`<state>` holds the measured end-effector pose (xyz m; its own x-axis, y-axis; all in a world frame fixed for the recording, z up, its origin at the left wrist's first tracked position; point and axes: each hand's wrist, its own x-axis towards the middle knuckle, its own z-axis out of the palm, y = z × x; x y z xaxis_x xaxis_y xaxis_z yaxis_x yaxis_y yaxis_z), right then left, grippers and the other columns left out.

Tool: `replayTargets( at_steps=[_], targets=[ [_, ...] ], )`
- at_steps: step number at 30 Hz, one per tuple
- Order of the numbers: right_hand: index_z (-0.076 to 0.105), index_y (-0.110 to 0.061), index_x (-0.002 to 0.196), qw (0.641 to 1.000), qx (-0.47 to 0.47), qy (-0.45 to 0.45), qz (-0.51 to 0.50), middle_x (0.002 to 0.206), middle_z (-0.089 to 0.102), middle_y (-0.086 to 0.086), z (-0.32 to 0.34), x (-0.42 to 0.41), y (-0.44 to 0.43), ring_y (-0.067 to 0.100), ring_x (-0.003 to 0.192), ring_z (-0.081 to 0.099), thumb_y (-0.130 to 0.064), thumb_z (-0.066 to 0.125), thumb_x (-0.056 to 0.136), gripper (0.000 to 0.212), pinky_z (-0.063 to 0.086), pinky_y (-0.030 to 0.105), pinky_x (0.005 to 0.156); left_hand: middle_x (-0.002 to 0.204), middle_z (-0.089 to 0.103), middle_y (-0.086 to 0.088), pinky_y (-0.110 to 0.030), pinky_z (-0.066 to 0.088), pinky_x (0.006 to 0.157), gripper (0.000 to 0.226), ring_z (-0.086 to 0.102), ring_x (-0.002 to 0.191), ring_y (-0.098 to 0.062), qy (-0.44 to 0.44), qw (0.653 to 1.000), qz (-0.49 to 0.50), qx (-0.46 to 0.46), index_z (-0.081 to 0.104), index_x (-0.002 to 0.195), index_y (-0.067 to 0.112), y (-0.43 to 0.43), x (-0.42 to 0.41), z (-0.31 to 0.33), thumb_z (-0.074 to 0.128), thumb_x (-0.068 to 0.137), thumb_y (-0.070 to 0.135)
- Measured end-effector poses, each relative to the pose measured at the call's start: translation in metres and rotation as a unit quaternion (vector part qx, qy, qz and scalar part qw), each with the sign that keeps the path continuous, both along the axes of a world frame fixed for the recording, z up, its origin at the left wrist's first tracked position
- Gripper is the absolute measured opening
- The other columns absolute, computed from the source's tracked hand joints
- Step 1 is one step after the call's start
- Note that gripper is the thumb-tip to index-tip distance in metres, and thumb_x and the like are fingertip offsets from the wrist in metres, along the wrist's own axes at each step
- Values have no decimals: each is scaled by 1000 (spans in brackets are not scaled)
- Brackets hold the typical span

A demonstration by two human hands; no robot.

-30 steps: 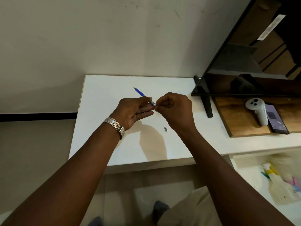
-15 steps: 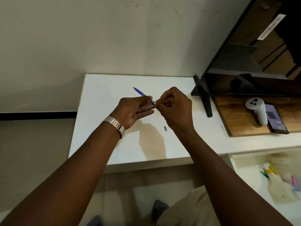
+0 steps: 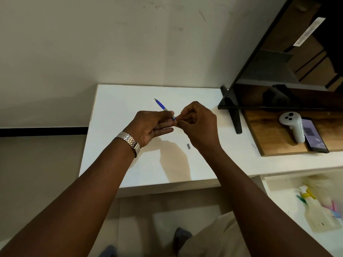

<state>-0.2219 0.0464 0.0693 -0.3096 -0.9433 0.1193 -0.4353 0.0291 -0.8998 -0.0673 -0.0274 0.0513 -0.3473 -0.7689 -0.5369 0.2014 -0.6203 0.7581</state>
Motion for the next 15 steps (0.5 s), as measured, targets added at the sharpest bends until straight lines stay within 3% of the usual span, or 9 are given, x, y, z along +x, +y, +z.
replayTargets(
  at_steps=[3,5,7,9,10,13,15],
  targets=[
    [70,-4,91,999,22,-16,17,81,80,4,3,-7,0,7,70,77,-2,89,76,25,57,18,59,86,82,-17,-32,65,62,16,81,79,-23,-3,1000,4,1,77,97,-2,1,1,0,81,84,8],
    [75,-6,91,999,42,-32,-4,83,81,7,5,-18,0,21,77,79,-6,91,75,23,64,33,68,87,82,-16,-32,65,63,16,81,79,-22,1,1000,12,0,77,96,-2,0,1,1,82,84,8],
    [79,-5,88,996,85,5,-29,78,79,9,2,-31,0,28,69,75,-7,90,76,17,61,44,65,86,82,-15,-33,66,65,13,81,79,-22,7,1000,15,2,77,92,0,-2,3,3,82,84,8],
    [81,-5,87,982,160,101,-7,73,74,4,-8,-38,1,17,60,67,-9,90,76,15,53,36,62,86,81,-15,-34,67,68,13,81,78,-21,10,1000,15,5,76,93,0,-2,4,3,82,85,8],
    [82,-5,90,967,205,153,11,78,73,2,-14,-37,3,14,64,66,-12,91,75,18,50,30,66,86,81,-15,-35,67,69,14,81,78,-22,10,1000,15,6,76,94,-1,-2,4,3,82,84,8],
    [79,-6,101,920,306,242,25,100,77,6,-32,-29,6,24,95,72,-20,90,77,30,56,31,80,86,81,-15,-35,67,71,18,81,77,-22,12,1000,11,6,74,98,-2,0,2,3,82,84,8],
    [75,-3,102,906,326,268,16,103,77,14,-38,-23,6,31,98,73,-16,86,80,28,59,35,83,85,81,-15,-36,67,71,19,81,78,-22,14,1000,8,3,75,98,-2,0,2,3,82,84,9]
  ],
)
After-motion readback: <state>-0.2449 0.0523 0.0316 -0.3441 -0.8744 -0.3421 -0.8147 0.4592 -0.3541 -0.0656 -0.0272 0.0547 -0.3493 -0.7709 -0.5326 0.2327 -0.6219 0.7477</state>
